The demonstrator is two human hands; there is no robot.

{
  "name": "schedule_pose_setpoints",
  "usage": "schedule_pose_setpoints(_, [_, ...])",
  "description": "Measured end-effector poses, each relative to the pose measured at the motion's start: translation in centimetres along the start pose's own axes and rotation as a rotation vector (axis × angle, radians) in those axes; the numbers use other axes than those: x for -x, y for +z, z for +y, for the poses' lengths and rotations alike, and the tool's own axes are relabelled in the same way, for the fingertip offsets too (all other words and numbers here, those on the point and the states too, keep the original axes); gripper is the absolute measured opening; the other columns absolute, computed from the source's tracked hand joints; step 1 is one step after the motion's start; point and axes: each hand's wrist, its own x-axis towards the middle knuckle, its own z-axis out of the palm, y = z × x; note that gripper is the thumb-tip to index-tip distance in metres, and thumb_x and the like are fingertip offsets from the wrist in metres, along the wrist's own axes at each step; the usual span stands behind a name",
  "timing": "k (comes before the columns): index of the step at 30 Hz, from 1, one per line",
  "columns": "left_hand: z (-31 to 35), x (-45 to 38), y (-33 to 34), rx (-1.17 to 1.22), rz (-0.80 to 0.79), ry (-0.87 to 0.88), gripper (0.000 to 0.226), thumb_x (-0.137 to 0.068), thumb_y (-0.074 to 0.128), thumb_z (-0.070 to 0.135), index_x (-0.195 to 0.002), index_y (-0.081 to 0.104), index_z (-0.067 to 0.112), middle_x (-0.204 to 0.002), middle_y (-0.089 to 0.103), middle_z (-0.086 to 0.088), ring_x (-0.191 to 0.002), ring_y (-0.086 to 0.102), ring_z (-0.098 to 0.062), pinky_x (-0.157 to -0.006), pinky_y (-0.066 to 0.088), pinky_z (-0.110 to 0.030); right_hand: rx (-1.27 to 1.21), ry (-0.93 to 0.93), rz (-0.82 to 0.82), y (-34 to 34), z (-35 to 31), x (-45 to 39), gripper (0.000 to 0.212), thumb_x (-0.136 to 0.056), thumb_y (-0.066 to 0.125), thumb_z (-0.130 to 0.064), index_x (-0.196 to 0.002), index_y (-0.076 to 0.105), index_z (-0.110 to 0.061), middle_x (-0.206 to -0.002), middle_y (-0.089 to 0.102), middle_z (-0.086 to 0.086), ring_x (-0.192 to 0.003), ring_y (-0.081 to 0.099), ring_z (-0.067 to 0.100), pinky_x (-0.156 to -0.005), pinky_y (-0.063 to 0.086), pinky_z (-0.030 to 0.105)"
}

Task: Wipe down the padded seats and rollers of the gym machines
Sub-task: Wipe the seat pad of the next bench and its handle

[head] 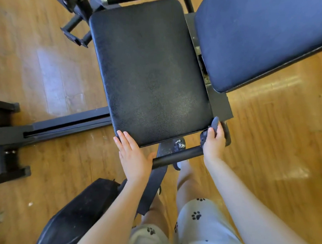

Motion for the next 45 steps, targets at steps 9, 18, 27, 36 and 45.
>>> schedule_pose_setpoints(9, [-0.6, 0.1, -0.6, -0.001, -0.035, 0.009, 0.102, -0.084, 0.068, 0.036, -0.149, -0.004, 0.003, -0.157, -0.014, -0.011, -0.144, -0.014, -0.028, -0.116, 0.011, -0.042, -0.006, -0.076, 0.017, -0.5, 0.6, 4.0, 0.039, -0.096, 0.042, -0.020, -0.131, 0.048, -0.003, -0.126, 0.054, 0.009, -0.123, 0.047, 0.029, -0.099, 0.034, 0.031])
schedule_pose_setpoints(18, [-0.9, -0.2, -0.4, -0.001, -0.022, 0.023, 0.094, -0.089, 0.063, 0.030, -0.149, -0.004, 0.005, -0.157, -0.015, -0.010, -0.144, -0.014, -0.026, -0.116, 0.009, -0.042, 0.760, -1.307, -0.565, 2.5, -2.9, 0.7, 0.043, -0.085, 0.053, 0.001, -0.128, 0.052, -0.001, -0.135, 0.050, 0.016, -0.127, 0.045, 0.030, -0.104, 0.036, 0.036])
schedule_pose_setpoints(27, [-2.0, -0.6, 0.3, -0.020, -0.031, 0.039, 0.095, -0.089, 0.062, 0.018, -0.149, -0.012, 0.010, -0.156, -0.021, -0.005, -0.143, -0.020, -0.023, -0.116, 0.009, -0.043, 1.182, -1.773, -0.898, 0.9, -3.4, -3.9, 0.042, -0.090, 0.038, -0.024, -0.131, 0.043, -0.019, -0.140, 0.047, 0.007, -0.131, 0.033, 0.025, -0.105, 0.026, 0.039])
schedule_pose_setpoints(36, [-1.9, -0.1, 0.4, 0.067, 0.041, -0.017, 0.090, -0.090, 0.059, 0.012, -0.149, -0.009, 0.011, -0.157, -0.017, -0.004, -0.144, -0.017, -0.022, -0.116, 0.005, -0.041, 1.190, -1.962, -1.028, 1.3, -3.8, -4.0, 0.043, -0.085, 0.036, -0.009, -0.122, 0.059, -0.010, -0.136, 0.050, 0.011, -0.129, 0.035, 0.031, -0.106, 0.028, 0.043])
schedule_pose_setpoints(45, [-2.2, 1.0, 1.0, 0.302, 0.051, -0.210, 0.093, -0.089, 0.062, 0.031, -0.150, -0.004, 0.010, -0.159, -0.004, -0.002, -0.146, -0.008, -0.019, -0.117, 0.013, -0.044, 1.234, -2.234, -1.094, 6.3, -3.6, -1.2, 0.049, -0.084, 0.032, -0.008, -0.125, 0.058, -0.011, -0.139, 0.049, 0.004, -0.127, 0.045, 0.027, -0.105, 0.029, 0.039])
